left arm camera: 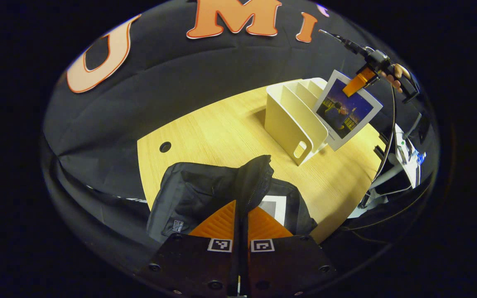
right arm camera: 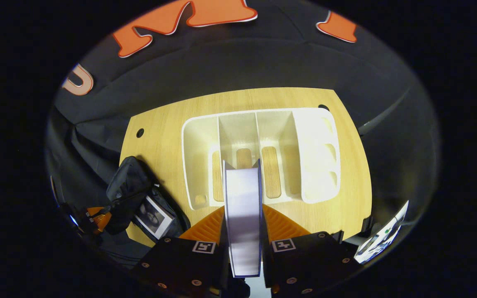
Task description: Open the schoolbag, grab two books from the bookshelf and put them into the schoolbag.
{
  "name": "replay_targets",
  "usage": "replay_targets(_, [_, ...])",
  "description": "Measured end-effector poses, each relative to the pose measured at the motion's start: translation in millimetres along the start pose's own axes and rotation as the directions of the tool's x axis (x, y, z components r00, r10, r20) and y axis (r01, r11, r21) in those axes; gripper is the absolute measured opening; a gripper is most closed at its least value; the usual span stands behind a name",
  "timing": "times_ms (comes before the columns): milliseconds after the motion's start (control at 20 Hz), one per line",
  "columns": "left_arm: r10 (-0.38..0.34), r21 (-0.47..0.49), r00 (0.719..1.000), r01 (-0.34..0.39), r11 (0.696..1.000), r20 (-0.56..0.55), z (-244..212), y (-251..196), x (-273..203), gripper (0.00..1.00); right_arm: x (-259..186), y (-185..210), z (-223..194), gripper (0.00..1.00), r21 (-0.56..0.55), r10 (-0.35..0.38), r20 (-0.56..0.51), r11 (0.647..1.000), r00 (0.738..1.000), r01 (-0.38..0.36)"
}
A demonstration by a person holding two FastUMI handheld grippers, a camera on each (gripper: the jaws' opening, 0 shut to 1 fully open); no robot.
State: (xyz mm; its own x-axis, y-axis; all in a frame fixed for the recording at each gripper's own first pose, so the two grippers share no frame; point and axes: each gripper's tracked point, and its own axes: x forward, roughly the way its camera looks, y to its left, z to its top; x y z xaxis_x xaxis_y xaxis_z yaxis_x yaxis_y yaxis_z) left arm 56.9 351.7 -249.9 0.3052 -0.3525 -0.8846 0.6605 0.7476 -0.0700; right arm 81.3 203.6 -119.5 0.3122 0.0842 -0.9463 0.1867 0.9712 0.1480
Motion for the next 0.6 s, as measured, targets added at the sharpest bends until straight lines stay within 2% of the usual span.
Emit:
replay_targets(400, [-0.092, 0.054, 0.995, 0.090, 0.994, 0.030, -5.3, 0.8, 3.5, 0.02, -39.2, 6.9, -69.1, 0.35, 0.138, -0.034, 0.021, 0.990, 0.999, 0.031])
replay_targets(600, [-0.129, 0.086, 0.991, 0.125, 0.988, 0.044, -5.4, 2.6, -1.9, 0.02, -47.8, 28.1, -102.6, 0.35, 0.229, -0.004, 0.036, 0.973, 0.999, -0.004])
